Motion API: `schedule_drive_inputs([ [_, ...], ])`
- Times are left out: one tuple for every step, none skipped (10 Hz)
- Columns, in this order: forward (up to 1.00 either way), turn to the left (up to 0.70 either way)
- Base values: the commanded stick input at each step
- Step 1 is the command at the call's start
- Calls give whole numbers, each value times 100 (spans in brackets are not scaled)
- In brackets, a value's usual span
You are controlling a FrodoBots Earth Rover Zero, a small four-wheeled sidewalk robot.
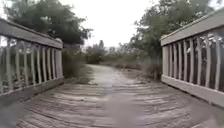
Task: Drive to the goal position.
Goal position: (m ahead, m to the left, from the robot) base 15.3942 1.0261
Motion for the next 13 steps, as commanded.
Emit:
schedule_drive_inputs([
  [50,0],
  [50,0],
  [50,0],
  [50,0],
  [50,0],
  [50,0],
  [50,0],
  [50,0],
  [50,0],
  [50,0],
  [50,0],
  [50,0],
  [50,0],
])
